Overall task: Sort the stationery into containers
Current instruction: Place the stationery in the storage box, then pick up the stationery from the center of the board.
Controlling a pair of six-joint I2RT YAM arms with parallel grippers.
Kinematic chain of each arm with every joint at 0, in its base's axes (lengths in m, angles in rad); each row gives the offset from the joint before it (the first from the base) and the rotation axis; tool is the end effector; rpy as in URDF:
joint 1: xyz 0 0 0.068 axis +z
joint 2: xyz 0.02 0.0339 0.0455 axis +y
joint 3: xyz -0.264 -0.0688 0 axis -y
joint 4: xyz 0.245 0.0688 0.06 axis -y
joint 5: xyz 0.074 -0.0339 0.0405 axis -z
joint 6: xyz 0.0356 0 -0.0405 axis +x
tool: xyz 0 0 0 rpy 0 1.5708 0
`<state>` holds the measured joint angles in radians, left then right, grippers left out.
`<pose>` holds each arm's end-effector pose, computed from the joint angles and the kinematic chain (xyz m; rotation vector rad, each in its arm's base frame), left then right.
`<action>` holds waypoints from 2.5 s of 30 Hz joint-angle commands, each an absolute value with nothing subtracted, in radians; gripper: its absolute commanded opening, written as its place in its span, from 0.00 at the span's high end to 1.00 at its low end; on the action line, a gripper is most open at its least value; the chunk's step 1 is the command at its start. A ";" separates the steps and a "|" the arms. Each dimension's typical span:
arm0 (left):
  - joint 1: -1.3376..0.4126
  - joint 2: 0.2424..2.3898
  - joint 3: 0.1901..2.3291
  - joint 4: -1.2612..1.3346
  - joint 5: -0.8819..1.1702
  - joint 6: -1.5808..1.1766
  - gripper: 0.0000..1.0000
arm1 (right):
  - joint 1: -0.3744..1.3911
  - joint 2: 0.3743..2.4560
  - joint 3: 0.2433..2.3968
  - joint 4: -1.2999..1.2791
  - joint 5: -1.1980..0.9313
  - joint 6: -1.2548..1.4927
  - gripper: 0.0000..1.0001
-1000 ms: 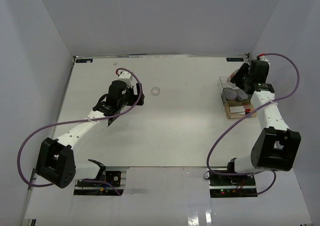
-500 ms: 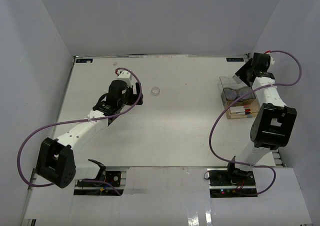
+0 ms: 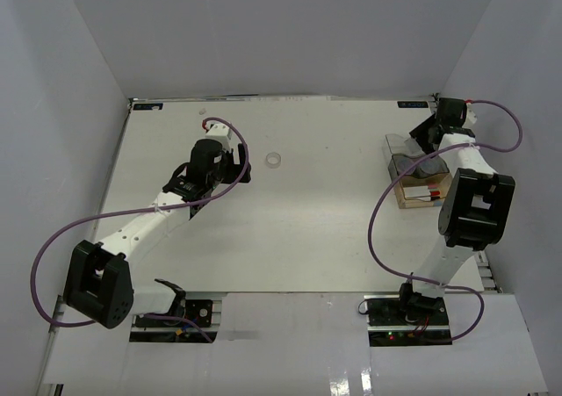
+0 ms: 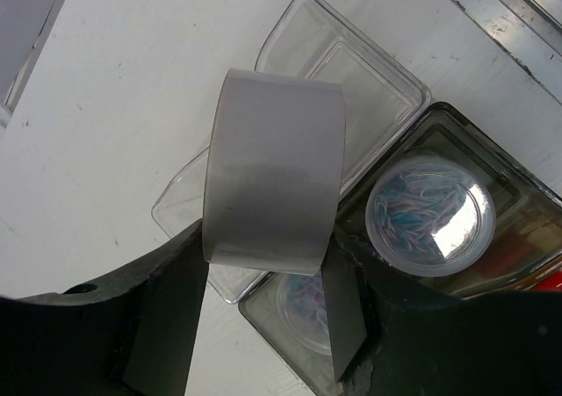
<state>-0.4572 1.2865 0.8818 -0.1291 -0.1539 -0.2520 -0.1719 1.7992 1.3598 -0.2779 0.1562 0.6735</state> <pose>0.2615 -0.1226 0.2700 0.1236 2.1051 -0.2650 0.4023 -0.0755 0.2490 1.0082 2.0438 0.0843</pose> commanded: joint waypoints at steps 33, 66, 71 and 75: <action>-0.420 1.305 0.934 -0.156 -0.100 -0.287 0.02 | -0.051 1.609 1.287 -0.127 0.156 0.415 0.21; -0.456 2.137 1.753 -0.537 -0.156 -0.333 0.19 | 0.242 0.828 0.356 0.380 -0.192 0.253 0.13; -0.476 2.204 1.810 -0.543 -0.181 -0.316 0.32 | 0.261 0.825 0.353 0.383 -0.178 0.253 0.13; -0.480 2.238 1.835 -0.546 -0.186 -0.313 0.48 | 0.264 0.825 0.353 0.383 -0.179 0.249 0.13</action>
<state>-0.4728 2.2520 1.7935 -0.5343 -0.1623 -0.3233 0.2584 0.8375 0.3550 0.3233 -0.1890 0.2512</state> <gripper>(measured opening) 0.550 0.869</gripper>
